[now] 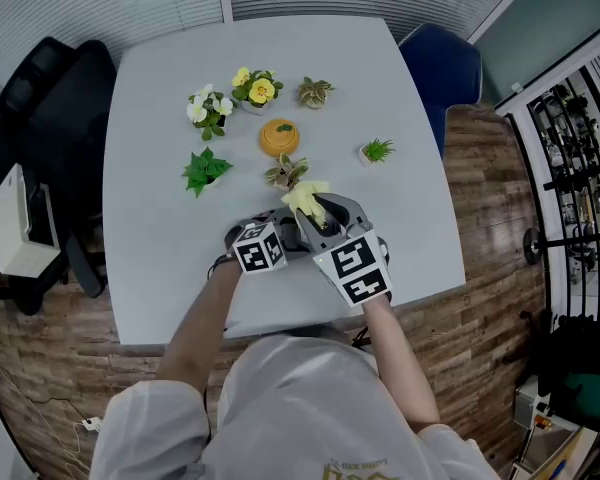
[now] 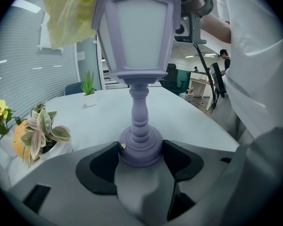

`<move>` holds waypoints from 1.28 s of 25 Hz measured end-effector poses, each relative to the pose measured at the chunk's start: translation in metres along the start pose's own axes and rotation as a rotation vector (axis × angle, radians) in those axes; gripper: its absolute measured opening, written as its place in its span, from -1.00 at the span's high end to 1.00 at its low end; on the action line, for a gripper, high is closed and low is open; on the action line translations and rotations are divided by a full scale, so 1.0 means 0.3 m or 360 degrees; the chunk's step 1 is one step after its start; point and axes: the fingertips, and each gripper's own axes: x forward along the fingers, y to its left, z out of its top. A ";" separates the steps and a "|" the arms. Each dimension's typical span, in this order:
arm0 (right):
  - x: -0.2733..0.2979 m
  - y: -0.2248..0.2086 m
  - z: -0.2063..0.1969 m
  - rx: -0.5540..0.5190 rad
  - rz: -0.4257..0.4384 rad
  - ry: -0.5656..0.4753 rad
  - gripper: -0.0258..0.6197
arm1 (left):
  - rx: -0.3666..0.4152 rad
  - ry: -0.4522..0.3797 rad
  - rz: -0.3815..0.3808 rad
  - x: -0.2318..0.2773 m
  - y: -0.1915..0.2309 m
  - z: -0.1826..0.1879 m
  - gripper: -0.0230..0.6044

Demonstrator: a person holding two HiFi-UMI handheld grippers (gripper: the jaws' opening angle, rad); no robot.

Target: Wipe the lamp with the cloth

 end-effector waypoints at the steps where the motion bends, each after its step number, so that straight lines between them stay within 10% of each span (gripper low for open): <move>1: -0.001 -0.006 -0.001 0.0025 0.0000 -0.0004 0.52 | 0.0000 0.0000 0.0000 0.000 -0.001 0.001 -0.04; 32: -0.078 -0.164 -0.077 0.0422 -0.0191 -0.0133 0.53 | 0.0002 0.0001 -0.0003 0.001 -0.001 0.000 -0.04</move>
